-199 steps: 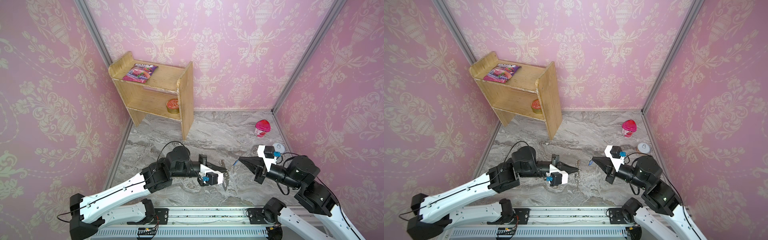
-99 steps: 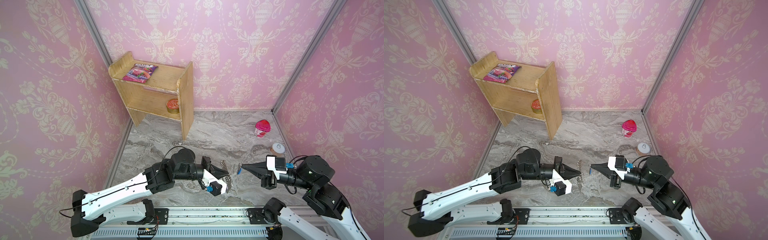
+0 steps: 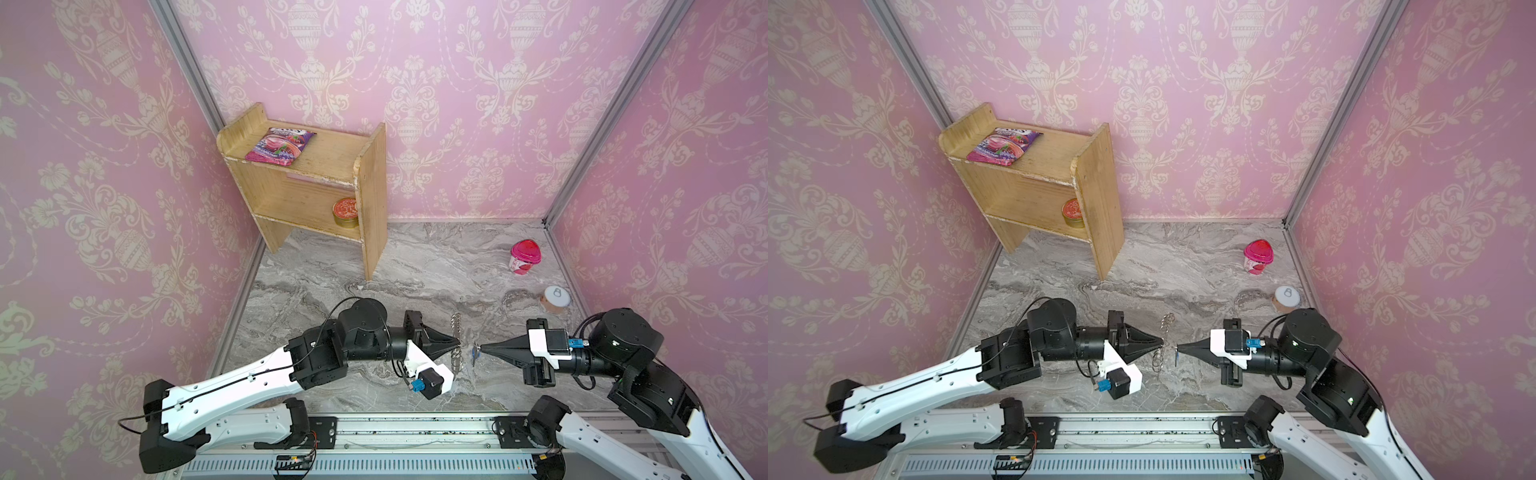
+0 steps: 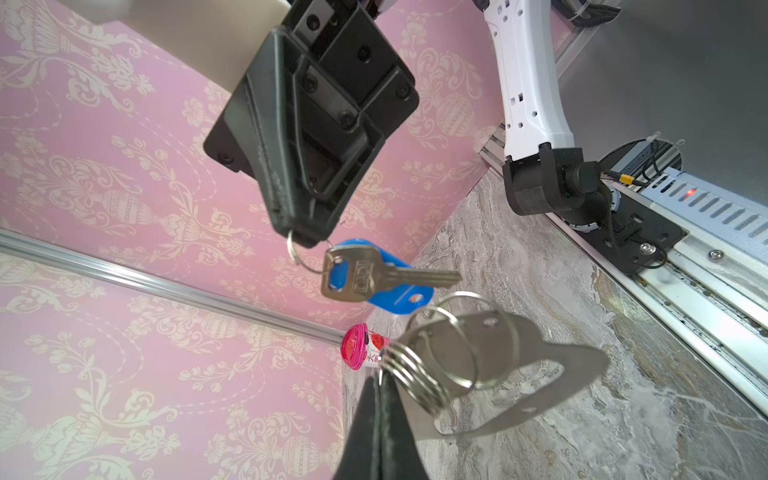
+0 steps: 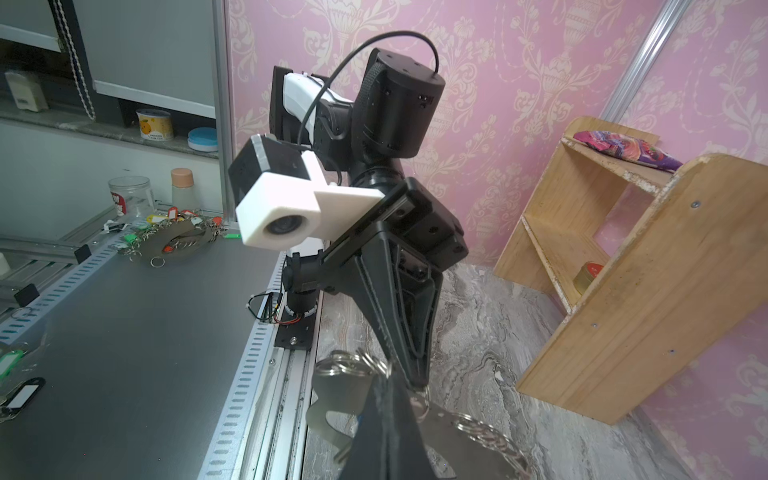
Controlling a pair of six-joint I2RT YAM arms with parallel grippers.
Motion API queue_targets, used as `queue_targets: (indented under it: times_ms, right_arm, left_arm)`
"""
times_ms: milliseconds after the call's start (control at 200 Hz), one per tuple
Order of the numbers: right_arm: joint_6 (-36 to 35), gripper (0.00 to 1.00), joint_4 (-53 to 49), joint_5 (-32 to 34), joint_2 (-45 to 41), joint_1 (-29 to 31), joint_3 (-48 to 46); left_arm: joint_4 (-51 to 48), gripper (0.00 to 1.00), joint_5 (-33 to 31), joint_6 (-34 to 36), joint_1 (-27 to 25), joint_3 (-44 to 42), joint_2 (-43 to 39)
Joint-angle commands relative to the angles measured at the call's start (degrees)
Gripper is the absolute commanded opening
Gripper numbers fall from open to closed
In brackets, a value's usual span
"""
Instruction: Put the keys on the keyring
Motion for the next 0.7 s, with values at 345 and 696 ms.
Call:
queue_targets:
  times_ms: [345,696]
  right_arm:
    - [-2.4,0.00,-0.3,7.7,-3.9,2.6,-2.5]
    - [-2.0,0.00,0.0,8.3,-2.5,3.6,-1.2]
  left_arm:
    - [5.2,0.00,5.1,-4.9,-0.5,0.0,-0.6]
    - [5.5,0.00,8.5,-9.0,-0.3,0.2,-0.9]
